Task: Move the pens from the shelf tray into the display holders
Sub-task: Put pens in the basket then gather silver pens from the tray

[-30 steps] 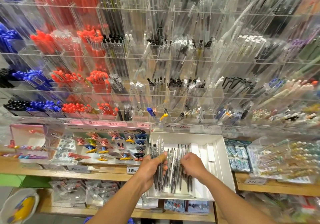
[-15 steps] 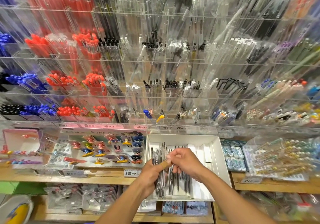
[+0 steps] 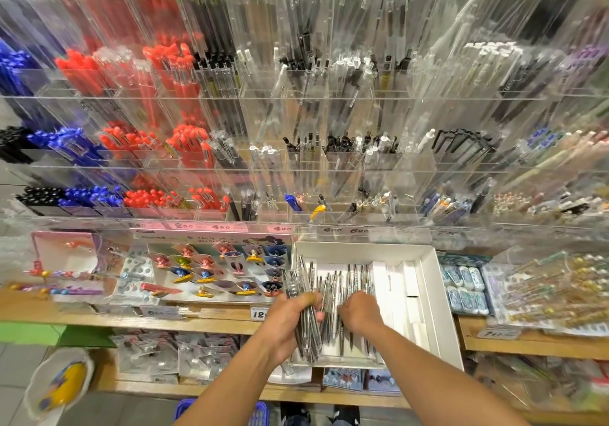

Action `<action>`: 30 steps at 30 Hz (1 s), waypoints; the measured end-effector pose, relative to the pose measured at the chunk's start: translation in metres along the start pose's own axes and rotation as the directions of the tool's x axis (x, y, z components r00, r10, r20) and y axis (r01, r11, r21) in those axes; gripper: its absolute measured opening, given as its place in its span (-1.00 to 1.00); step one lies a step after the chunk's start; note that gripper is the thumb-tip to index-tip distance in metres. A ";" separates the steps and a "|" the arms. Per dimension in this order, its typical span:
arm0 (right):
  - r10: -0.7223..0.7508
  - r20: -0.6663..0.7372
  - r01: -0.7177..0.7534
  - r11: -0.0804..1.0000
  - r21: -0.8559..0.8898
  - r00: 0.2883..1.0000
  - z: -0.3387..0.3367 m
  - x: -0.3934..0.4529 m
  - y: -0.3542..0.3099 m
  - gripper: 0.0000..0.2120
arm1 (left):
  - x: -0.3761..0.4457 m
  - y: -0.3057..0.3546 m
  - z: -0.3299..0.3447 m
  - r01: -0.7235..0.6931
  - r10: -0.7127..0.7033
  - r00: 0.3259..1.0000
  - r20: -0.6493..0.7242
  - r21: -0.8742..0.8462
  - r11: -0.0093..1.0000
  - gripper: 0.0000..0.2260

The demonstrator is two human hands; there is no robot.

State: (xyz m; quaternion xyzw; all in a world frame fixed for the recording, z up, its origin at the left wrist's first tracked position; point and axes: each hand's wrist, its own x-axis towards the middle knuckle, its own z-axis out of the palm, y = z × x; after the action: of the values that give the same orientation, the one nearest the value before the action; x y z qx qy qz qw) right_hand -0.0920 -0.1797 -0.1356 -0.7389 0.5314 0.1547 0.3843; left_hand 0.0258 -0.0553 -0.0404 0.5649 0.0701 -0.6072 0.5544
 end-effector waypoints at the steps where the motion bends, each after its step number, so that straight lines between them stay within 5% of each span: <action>1: 0.004 0.004 -0.004 1.000 -0.013 1.000 -0.001 0.000 -0.001 -0.64 | 0.000 0.000 -0.001 -0.009 0.009 1.000 -0.012 0.020 1.000 -0.89; 8: -0.055 -0.015 0.057 0.982 0.180 0.998 -0.020 -0.005 0.010 -0.62 | 0.002 -0.004 0.000 -0.016 0.017 1.000 -0.015 0.056 0.998 -0.72; 11: -0.063 -0.047 0.075 0.948 0.309 0.997 -0.038 -0.011 0.016 -0.78 | 0.001 -0.005 0.003 -0.004 0.003 1.000 0.004 0.068 0.998 -0.72; 13: -0.060 -0.032 0.068 0.898 0.435 0.998 -0.052 -0.019 0.013 -0.90 | 0.003 -0.006 0.005 0.006 -0.005 1.000 -0.010 0.082 0.997 -0.71; 17: -0.206 0.048 0.126 0.751 0.648 0.977 -0.075 -0.039 -0.005 -0.75 | 0.006 -0.006 0.012 0.005 -0.006 1.000 0.012 0.097 0.995 -0.53; 21: -0.394 0.131 0.190 0.675 0.713 0.910 -0.085 -0.060 -0.026 -0.77 | 0.006 -0.009 0.016 -0.015 0.000 0.988 0.151 0.098 0.995 -0.50; 26: -0.415 0.168 0.178 0.675 0.716 0.894 -0.089 -0.066 -0.030 -0.83 | 0.004 -0.009 0.018 -0.048 0.011 0.978 0.207 0.174 0.984 -0.41; 30: -0.236 0.104 0.110 0.741 0.662 0.966 -0.087 -0.042 -0.016 -0.88 | 0.001 -0.006 0.012 -0.011 -0.005 0.994 0.112 0.142 0.990 -0.47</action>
State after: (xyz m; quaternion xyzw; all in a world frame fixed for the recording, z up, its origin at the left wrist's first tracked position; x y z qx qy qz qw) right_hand -0.1101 -0.2131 -0.0450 -0.5880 0.4434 -0.0098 0.6764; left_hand 0.0137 -0.0622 -0.0400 0.5680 -0.0055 -0.6408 0.5165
